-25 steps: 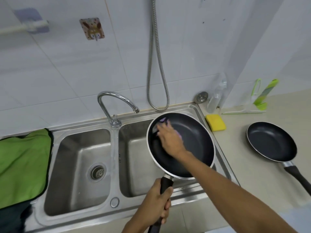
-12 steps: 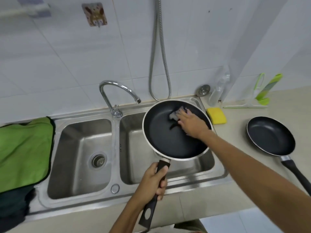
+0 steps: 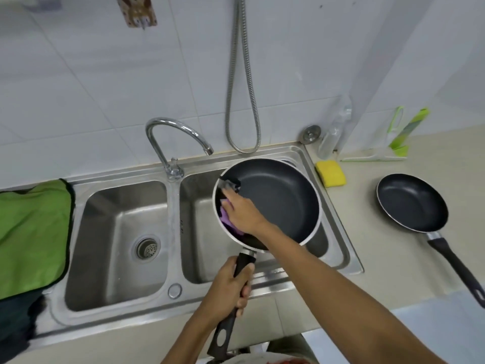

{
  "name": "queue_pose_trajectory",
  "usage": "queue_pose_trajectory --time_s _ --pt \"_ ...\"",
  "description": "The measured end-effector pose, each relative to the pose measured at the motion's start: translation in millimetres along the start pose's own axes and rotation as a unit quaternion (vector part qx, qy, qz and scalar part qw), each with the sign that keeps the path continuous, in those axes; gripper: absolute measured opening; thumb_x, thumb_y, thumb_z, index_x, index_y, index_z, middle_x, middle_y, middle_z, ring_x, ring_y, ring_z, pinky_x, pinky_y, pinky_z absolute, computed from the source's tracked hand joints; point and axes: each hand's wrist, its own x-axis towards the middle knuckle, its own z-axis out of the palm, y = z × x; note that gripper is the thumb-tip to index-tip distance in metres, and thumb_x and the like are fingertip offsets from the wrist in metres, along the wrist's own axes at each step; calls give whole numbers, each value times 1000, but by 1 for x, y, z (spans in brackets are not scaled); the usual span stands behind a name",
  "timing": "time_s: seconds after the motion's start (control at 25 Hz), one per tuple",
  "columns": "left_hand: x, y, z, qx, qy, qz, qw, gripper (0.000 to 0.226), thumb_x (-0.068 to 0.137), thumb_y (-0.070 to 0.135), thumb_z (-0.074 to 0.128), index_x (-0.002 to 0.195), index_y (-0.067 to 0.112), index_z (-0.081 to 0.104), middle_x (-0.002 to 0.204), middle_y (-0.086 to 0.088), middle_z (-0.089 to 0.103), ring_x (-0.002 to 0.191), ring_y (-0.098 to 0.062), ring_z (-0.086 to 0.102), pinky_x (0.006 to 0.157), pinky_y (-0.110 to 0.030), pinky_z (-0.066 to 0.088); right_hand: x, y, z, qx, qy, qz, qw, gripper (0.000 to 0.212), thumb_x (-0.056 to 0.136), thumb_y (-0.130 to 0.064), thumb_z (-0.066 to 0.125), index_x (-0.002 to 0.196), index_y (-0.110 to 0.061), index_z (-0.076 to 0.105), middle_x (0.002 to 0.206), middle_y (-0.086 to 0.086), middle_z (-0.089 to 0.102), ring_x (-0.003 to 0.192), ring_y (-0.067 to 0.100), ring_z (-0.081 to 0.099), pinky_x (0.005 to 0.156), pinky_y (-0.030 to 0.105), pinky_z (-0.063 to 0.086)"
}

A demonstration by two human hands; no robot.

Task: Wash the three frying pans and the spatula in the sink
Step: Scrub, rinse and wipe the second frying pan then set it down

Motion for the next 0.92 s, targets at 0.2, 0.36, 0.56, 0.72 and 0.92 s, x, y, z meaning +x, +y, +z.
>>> queue_pose_trajectory --time_s 0.2,0.36,0.56,0.72,0.92 --pt "7 -2 -24 -65 35 -9 997 30 106 31 55 120 6 48 60 0 46 39 -13 33 37 -22 36 -59 40 -17 -185 -132 -88 970 38 97 -16 51 133 -24 60 116 10 73 101 36 68 90 40 54" --pt "2 -16 -36 -80 36 -25 996 27 107 30 54 124 10 49 61 -2 47 39 -13 33 39 -22 36 -83 120 -80 -383 -87 2 919 66 86 -10 65 147 -28 46 139 4 60 114 31 65 91 38 52" --pt "4 -24 -30 -130 28 -40 990 29 105 28 57 114 2 46 62 -3 46 38 -12 33 36 -22 36 -130 180 -131 -317 166 105 928 30 82 -9 64 110 -19 69 96 12 74 75 39 68 61 36 53" --pt "5 -29 -23 -144 32 -23 989 23 102 26 61 109 8 49 63 -5 44 38 -14 33 37 -23 36 -191 237 -122 -236 202 230 922 43 90 -12 56 132 -23 62 116 14 70 94 40 68 80 39 53" --pt "4 -26 -2 -145 28 -3 989 23 103 22 61 112 3 50 62 -5 45 40 -15 35 36 -25 38 -218 298 -77 -310 105 251 911 68 101 -51 20 151 -9 40 163 14 30 138 53 38 105 62 44"
